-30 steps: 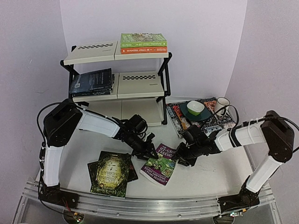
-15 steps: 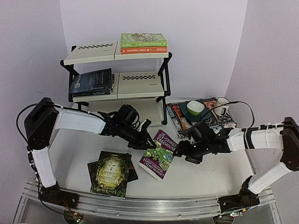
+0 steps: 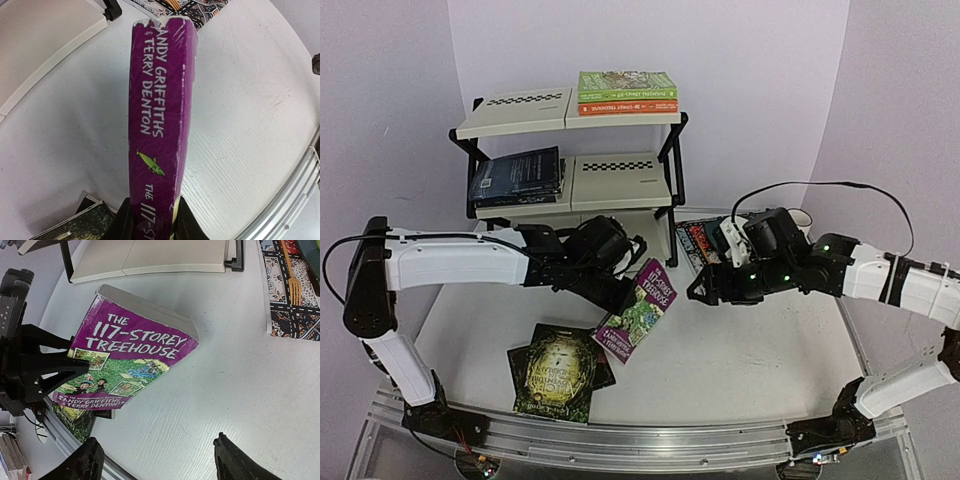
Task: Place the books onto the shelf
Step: Pick up the book at the center of the board, then pass from the left arm to the right
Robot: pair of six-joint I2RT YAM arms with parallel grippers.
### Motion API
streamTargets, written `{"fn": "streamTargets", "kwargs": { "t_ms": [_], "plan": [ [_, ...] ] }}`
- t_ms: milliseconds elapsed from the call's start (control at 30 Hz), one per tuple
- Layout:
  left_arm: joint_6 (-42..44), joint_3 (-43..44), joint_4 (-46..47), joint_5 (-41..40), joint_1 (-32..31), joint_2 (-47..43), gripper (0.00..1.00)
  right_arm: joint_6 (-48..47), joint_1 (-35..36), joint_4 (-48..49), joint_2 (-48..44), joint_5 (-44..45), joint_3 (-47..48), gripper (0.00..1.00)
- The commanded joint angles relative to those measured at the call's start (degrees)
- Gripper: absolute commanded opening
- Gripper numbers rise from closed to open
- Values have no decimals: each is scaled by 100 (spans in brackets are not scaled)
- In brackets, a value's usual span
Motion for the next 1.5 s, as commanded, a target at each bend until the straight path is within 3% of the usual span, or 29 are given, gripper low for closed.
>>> {"fn": "streamTargets", "kwargs": {
  "t_ms": [0,133,300,400,700,833,1000,1200,1333,1467],
  "plan": [
    [-289,443,108,-1169,-119,-460,0,284,35,20,145,-451,153,77],
    [-1742,572,66,-1481,-106,-492,3,250,285,562,262,-641,44,82],
    [-4217,860,-584,-1984,-108,-355,0,-90,954,386,294,448,180,89],
    [-5054,838,-687,-1910,-110,-333,0,-196,1254,363,404,890,238,91],
    [-6123,1068,-1206,-1545,-110,-268,0,-1308,2301,361,1049,2713,566,92],
    [-6441,1023,-1211,-1377,-109,-310,0,-2269,2502,586,1232,2924,723,94],
    [-6580,1061,-1209,-1169,-110,-376,0,-3953,2662,1844,1056,2815,56,98],
    [-6704,1022,-1203,-1058,-110,-508,0,-4644,2663,2086,1417,2764,193,98],
    [-6826,951,-1207,-958,-110,-574,0,-4843,2669,2484,1684,3232,262,98],
    [-7013,807,-1202,-879,-102,-665,0,-5229,2678,3119,1884,3604,209,83]
  ]
}}
